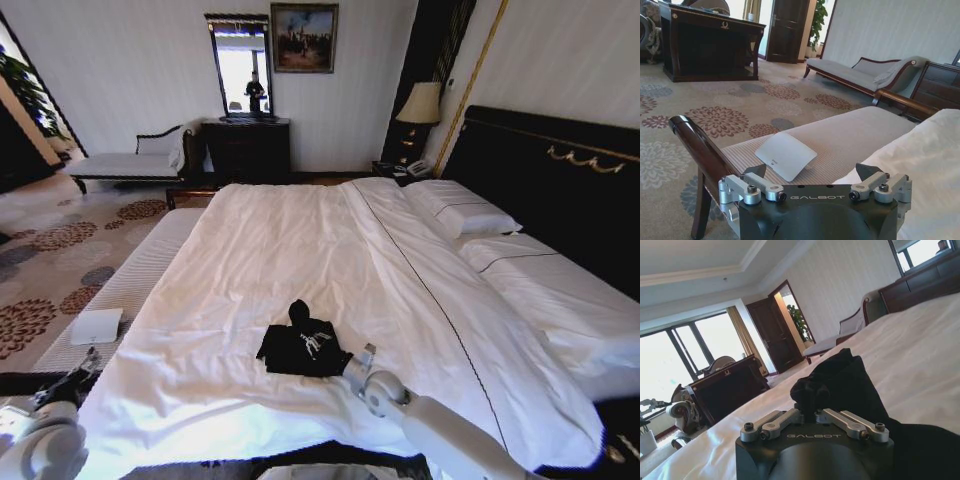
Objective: Fold the clothes on the bed.
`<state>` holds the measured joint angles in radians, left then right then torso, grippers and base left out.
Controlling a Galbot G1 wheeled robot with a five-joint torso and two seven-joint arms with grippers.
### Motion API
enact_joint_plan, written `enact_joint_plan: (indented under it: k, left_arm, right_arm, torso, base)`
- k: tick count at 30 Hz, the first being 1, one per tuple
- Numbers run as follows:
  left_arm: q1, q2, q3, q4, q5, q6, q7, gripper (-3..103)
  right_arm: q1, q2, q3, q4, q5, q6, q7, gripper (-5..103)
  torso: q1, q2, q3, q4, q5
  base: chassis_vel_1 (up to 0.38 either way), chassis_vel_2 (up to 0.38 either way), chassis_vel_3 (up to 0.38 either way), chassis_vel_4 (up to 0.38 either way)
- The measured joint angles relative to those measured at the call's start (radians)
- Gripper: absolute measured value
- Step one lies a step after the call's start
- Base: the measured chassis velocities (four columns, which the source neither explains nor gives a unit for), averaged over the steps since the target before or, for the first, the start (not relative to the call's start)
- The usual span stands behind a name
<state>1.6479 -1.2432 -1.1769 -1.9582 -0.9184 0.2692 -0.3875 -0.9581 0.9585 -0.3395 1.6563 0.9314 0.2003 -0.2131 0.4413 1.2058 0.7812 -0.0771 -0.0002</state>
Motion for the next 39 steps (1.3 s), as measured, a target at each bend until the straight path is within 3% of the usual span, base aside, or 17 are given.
enact_joint_plan:
  k: [9, 14, 17, 19, 23, 25, 29, 31, 36, 39]
  left_arm:
    - [0.001, 0.003, -0.011, 0.002, -0.011, 0.0, 0.0, 100]
    - [0.0, 0.003, -0.011, 0.007, -0.013, -0.001, 0.0, 100]
    - [-0.002, 0.005, -0.011, 0.015, -0.013, -0.001, -0.001, 100]
    - [-0.002, 0.005, -0.011, 0.016, -0.013, -0.001, -0.001, 100]
    - [-0.006, 0.003, -0.01, 0.022, -0.013, -0.001, -0.002, 100]
    - [-0.006, 0.002, -0.01, 0.022, -0.013, -0.001, -0.002, 100]
    - [-0.005, 0.0, -0.009, 0.022, -0.012, -0.001, -0.004, 100]
    - [-0.004, -0.001, -0.009, 0.02, -0.012, 0.0, -0.004, 100]
    - [0.001, -0.008, -0.005, 0.004, -0.011, 0.0, -0.005, 100]
    - [0.009, -0.018, 0.003, -0.009, -0.004, 0.001, -0.008, 100]
  right_arm:
    - [0.023, 0.054, -0.044, -0.064, -0.017, 0.012, 0.022, 1]
    - [0.029, 0.079, -0.067, -0.076, -0.046, 0.022, 0.099, 1]
    - [0.029, 0.083, -0.085, -0.067, -0.049, 0.026, 0.109, 16]
    - [0.029, 0.083, -0.088, -0.065, -0.049, 0.027, 0.109, 16]
    - [0.012, 0.082, -0.113, -0.022, -0.042, 0.034, 0.108, 38]
    - [0.009, 0.08, -0.117, -0.011, -0.042, 0.037, 0.106, 44]
    - [0.001, 0.071, -0.119, 0.031, -0.022, 0.061, 0.063, 55]
    - [0.001, 0.074, -0.105, 0.044, 0.004, 0.069, 0.051, 66]
    - [0.021, 0.12, -0.066, 0.013, 0.095, 0.042, 0.157, 83]
    - [0.059, 0.205, -0.058, -0.071, 0.145, 0.018, 0.244, 97]
  torso:
    - [0.0, 0.0, 0.0, 0.0001, 0.0]
    - [0.0, 0.0, 0.0, 0.0001, 0.0001]
    - [0.0, 0.0, 0.0, 0.0001, 0.0]
    - [0.0, 0.0, 0.0, 0.0001, 0.0001]
    - [0.0, 0.0, 0.0, 0.0, 0.0001]
    - [0.0, 0.0, 0.0, 0.0001, 0.0001]
    - [0.0, 0.0, 0.0, 0.0, 0.0]
    - [0.0, 0.0, 0.0, 0.0, 0.0001]
    - [0.0, 0.0, 0.0, -0.0001, 0.0001]
    - [0.0, 0.0, 0.0, 0.0, 0.0001]
  base:
    - [0.0, 0.0, 0.0, 0.0]
    - [0.0, 0.0, 0.0, 0.0]
    - [0.0, 0.0, 0.0, 0.0]
    - [0.0, 0.0, 0.0, 0.0]
    - [0.0, 0.0, 0.0, 0.0]
    - [0.0, 0.0, 0.0, 0.0]
    - [0.0, 0.0, 0.0, 0.0]
    - [0.0, 0.0, 0.0, 0.0]
    - [0.0, 0.0, 0.0, 0.0]
    - [0.0, 0.0, 0.0, 0.0]
